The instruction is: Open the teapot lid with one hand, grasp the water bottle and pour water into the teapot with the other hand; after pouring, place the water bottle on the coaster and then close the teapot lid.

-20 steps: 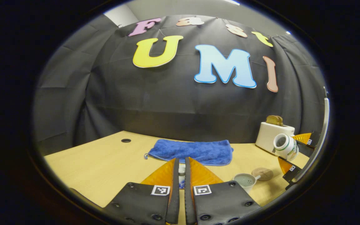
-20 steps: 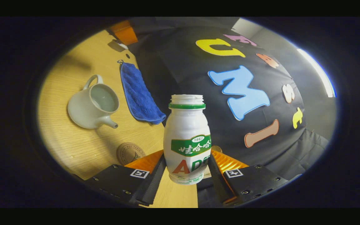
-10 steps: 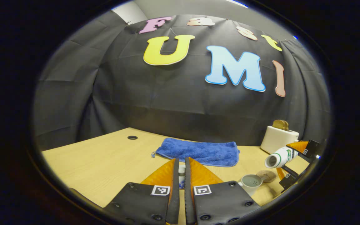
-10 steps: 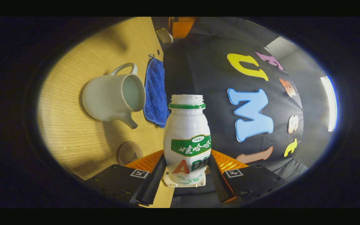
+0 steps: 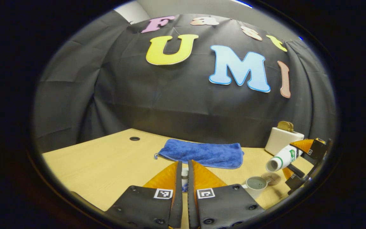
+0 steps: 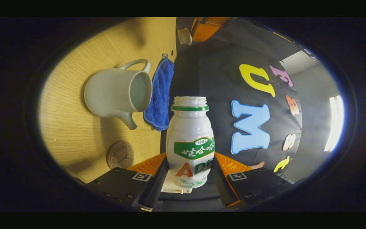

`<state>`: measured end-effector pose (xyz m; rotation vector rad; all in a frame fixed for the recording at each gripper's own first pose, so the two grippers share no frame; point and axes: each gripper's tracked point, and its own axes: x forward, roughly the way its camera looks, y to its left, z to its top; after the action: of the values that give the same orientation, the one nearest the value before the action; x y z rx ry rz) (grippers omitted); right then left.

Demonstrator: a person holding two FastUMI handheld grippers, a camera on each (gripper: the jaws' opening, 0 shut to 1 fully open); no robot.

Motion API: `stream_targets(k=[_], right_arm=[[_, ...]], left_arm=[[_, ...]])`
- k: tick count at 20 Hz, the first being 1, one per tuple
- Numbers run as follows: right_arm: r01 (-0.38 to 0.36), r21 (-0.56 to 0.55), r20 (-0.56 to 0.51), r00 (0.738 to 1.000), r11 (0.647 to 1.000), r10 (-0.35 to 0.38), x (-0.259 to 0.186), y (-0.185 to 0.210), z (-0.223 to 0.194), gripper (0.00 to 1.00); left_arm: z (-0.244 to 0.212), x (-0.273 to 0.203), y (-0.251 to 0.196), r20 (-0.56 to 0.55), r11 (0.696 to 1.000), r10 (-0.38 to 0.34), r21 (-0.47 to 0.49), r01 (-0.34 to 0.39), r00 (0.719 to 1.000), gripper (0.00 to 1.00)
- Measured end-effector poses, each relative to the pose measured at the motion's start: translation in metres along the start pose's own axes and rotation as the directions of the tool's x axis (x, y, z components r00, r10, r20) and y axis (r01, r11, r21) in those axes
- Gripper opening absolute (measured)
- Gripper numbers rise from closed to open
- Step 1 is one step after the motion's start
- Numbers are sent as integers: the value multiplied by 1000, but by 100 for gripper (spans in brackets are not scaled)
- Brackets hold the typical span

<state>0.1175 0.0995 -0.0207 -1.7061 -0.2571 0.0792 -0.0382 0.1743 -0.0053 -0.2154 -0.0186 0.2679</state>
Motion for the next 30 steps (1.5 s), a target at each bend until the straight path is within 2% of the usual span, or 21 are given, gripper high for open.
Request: stream_targets(k=[6,7,8,9,11,13,14,15,17,20,21,22,23,29,30], right_arm=[[21,-47,13,1000,999,-21,2,-1,-1,73],[23,-53,14,1000,998,-23,2,-1,-1,73],[25,-58,14,1000,998,-24,2,-1,-1,73],[26,-63,16,1000,998,-25,2,-1,-1,73],[30,-74,19,999,997,-29,3,-2,-3,73],[30,-74,22,999,997,-29,4,-3,-5,73],[31,-75,23,999,997,-29,5,-5,-6,73],[33,-79,23,999,996,-31,5,-5,-6,73],[35,-85,24,999,996,-33,5,-4,-6,73],[42,-99,27,999,994,-39,5,-4,-7,73],[44,-102,29,999,994,-41,5,-5,-7,73],[45,-103,30,999,994,-43,5,-5,-7,73],[48,-105,31,999,993,-45,5,-5,-7,73],[56,-124,35,998,991,-52,5,-7,-8,73],[57,-126,35,998,990,-53,5,-7,-8,73]], left_arm=[[0,0,0,-4,1000,-6,-3,6,1000,13],[0,0,0,-5,1000,-8,-3,8,1000,17],[-1,0,0,-7,1000,-10,-3,10,1000,13],[0,0,-1,-8,1000,-11,-3,11,1000,17],[0,0,-1,-9,1000,-13,-2,13,1000,13],[0,0,-1,-10,1000,-16,-3,16,1000,13],[-1,0,-1,-11,1000,-16,-4,16,1000,17],[0,0,-1,-11,1000,-17,-5,17,1000,13],[-1,1,-1,-13,1000,-19,-6,19,1000,17],[-2,1,-1,-16,1000,-22,-5,22,1000,17],[-2,1,-2,-17,1000,-23,-5,23,1000,13],[-2,1,-2,-18,1000,-24,-5,24,1000,17],[-3,1,-2,-19,1000,-25,-4,25,1000,13],[-3,1,-2,-22,1000,-29,-5,29,999,13],[-2,1,-2,-23,1000,-31,-5,31,999,17]])
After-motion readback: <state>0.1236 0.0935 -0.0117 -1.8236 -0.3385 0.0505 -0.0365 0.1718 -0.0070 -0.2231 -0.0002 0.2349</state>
